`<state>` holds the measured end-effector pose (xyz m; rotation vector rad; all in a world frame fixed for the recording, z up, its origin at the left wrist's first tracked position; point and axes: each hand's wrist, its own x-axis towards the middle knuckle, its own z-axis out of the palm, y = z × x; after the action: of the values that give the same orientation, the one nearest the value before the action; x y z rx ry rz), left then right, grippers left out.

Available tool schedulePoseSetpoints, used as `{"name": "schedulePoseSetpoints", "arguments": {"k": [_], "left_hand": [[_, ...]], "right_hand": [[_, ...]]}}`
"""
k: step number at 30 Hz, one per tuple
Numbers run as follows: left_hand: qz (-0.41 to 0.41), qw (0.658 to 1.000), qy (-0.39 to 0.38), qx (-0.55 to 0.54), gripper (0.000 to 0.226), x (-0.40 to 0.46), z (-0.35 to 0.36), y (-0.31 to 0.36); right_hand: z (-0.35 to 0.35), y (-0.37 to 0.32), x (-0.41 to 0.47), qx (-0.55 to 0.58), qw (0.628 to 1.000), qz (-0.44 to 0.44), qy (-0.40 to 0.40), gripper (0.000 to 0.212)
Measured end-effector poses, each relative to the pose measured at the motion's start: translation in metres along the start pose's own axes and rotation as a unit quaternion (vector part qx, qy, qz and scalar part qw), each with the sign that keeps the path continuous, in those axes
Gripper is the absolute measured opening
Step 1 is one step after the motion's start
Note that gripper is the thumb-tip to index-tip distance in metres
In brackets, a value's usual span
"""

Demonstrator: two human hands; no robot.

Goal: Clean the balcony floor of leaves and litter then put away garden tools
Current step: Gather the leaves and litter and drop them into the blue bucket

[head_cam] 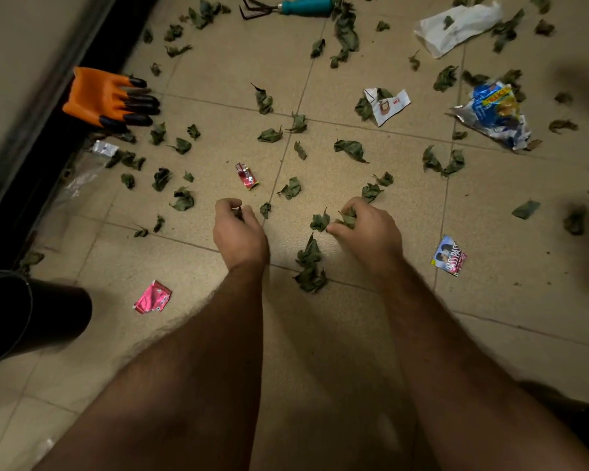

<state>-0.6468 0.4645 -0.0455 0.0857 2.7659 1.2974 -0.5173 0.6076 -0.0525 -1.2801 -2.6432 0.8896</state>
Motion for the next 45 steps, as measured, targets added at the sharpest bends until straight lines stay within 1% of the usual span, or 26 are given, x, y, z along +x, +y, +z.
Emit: {"name": "schedulePoseSetpoints", "arguments": {"k": [2, 4, 6, 8, 9, 11, 14, 17, 19, 20, 21, 24, 26, 28, 30, 32, 34, 37, 38, 39, 40, 41, 42, 43, 45], "left_hand": [[0.022, 0.999, -0.030, 0.027, 0.025, 0.001, -0.001, -0.007], [0.048, 0.994, -0.068, 0.064, 0.032, 0.003, 0.001, -0.012], [0.084, 0.985, -0.101, 0.114, 0.038, 0.005, 0.004, -0.014], [0.112, 0.973, -0.133, 0.150, 0.043, 0.008, 0.006, -0.012], [0.118, 0.969, -0.142, 0.162, 0.042, 0.010, 0.007, -0.011], [0.114, 0.967, -0.142, 0.177, 0.034, 0.013, 0.010, -0.007], [0.098, 0.975, -0.121, 0.156, 0.022, 0.008, 0.013, -0.002], [0.065, 0.991, -0.078, 0.082, 0.018, 0.000, 0.011, 0.000], [0.042, 0.996, -0.059, 0.042, 0.021, -0.002, 0.008, 0.003], [0.036, 0.997, -0.056, 0.031, 0.024, -0.002, 0.008, 0.004], [0.032, 0.998, -0.055, 0.025, 0.026, -0.001, 0.008, 0.005], [0.025, 0.997, -0.069, 0.014, 0.029, 0.001, 0.007, 0.013], [0.028, 0.997, -0.074, 0.025, 0.027, 0.002, 0.005, 0.017], [0.036, 0.995, -0.081, 0.043, 0.026, 0.004, 0.007, 0.018], [0.055, 0.992, -0.097, 0.063, 0.035, 0.008, 0.012, 0.019], [0.085, 0.983, -0.124, 0.102, 0.052, 0.015, 0.018, 0.022], [0.123, 0.967, -0.167, 0.150, 0.062, 0.020, 0.023, 0.029], [0.168, 0.944, -0.203, 0.200, 0.066, 0.026, 0.030, 0.040], [0.174, 0.939, -0.211, 0.210, 0.066, 0.027, 0.033, 0.042], [0.175, 0.934, -0.219, 0.220, 0.064, 0.028, 0.036, 0.042], [0.176, 0.930, -0.226, 0.232, 0.060, 0.028, 0.038, 0.042], [0.175, 0.925, -0.231, 0.244, 0.054, 0.028, 0.040, 0.040], [0.175, 0.922, -0.231, 0.255, 0.048, 0.027, 0.042, 0.039], [0.177, 0.921, -0.226, 0.265, 0.041, 0.025, 0.043, 0.038], [0.182, 0.922, -0.208, 0.272, 0.034, 0.020, 0.046, 0.035]], "right_hand": [[0.001, -0.001, -0.001, -0.043, 0.999, -0.007, 0.003, 0.031], [-0.001, -0.002, 0.001, -0.072, 0.997, -0.027, -0.010, 0.027], [-0.005, -0.002, 0.006, -0.075, 0.996, -0.043, -0.036, 0.024], [-0.009, -0.001, 0.008, -0.044, 0.997, -0.041, -0.053, 0.021], [-0.011, -0.001, 0.008, -0.008, 0.998, -0.028, -0.055, 0.019], [-0.013, -0.001, 0.006, 0.112, 0.992, 0.025, -0.053, 0.015], [-0.015, -0.006, 0.000, 0.297, 0.948, 0.108, -0.045, 0.010], [-0.013, -0.013, -0.004, 0.392, 0.907, 0.145, -0.060, 0.016], [-0.009, -0.017, -0.001, 0.414, 0.897, 0.142, -0.066, 0.020], [-0.007, -0.019, 0.001, 0.409, 0.901, 0.130, -0.063, 0.018], [-0.006, -0.020, 0.004, 0.389, 0.913, 0.110, -0.052, 0.015], [-0.003, -0.023, 0.010, 0.262, 0.965, 0.023, -0.014, 0.010], [0.001, -0.024, 0.010, 0.192, 0.981, -0.015, -0.005, 0.019], [0.005, -0.022, 0.010, 0.118, 0.993, -0.032, -0.003, 0.032], [0.008, -0.020, 0.010, 0.028, 0.998, -0.051, -0.018, 0.042], [0.010, -0.020, 0.008, -0.037, 0.995, -0.082, -0.036, 0.043], [0.010, -0.020, 0.008, -0.067, 0.991, -0.106, -0.044, 0.039], [0.008, -0.020, 0.007, -0.080, 0.990, -0.104, -0.051, 0.033], [0.006, -0.019, 0.007, -0.060, 0.993, -0.091, -0.050, 0.033], [0.002, -0.019, 0.006, -0.017, 0.996, -0.072, -0.048, 0.033], [-0.003, -0.018, 0.006, 0.051, 0.997, -0.041, -0.049, 0.031], [-0.007, -0.018, 0.005, 0.139, 0.989, 0.002, -0.051, 0.028], [-0.010, -0.018, 0.005, 0.240, 0.968, 0.056, -0.052, 0.025], [-0.012, -0.017, 0.005, 0.339, 0.933, 0.110, -0.049, 0.024], [-0.017, -0.015, 0.004, 0.502, 0.844, 0.185, -0.037, 0.028]]}}
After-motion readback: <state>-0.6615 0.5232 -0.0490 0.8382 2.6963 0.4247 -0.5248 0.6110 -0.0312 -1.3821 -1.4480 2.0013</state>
